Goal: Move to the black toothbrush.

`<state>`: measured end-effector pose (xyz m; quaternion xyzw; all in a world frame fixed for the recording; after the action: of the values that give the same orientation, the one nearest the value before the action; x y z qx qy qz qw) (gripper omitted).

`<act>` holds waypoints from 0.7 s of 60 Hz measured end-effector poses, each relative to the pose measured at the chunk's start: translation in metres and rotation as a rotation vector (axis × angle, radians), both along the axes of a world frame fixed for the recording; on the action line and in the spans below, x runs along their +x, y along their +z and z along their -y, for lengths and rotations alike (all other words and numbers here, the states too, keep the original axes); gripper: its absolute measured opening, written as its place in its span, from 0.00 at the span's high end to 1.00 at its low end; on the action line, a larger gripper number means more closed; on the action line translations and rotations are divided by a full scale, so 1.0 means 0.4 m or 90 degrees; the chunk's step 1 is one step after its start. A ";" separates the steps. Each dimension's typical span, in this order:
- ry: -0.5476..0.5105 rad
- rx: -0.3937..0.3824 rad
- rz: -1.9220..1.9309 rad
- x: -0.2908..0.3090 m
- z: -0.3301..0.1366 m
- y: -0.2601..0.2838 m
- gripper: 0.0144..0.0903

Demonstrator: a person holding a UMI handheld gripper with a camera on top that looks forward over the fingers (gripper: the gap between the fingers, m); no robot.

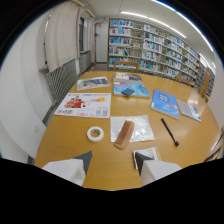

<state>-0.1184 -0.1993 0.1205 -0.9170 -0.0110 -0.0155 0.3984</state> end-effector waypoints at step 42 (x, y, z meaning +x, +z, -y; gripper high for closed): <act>-0.048 -0.039 0.024 0.395 0.052 -0.079 0.07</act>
<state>0.0396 -0.2199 0.0891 -0.9280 0.0155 -0.0472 0.3692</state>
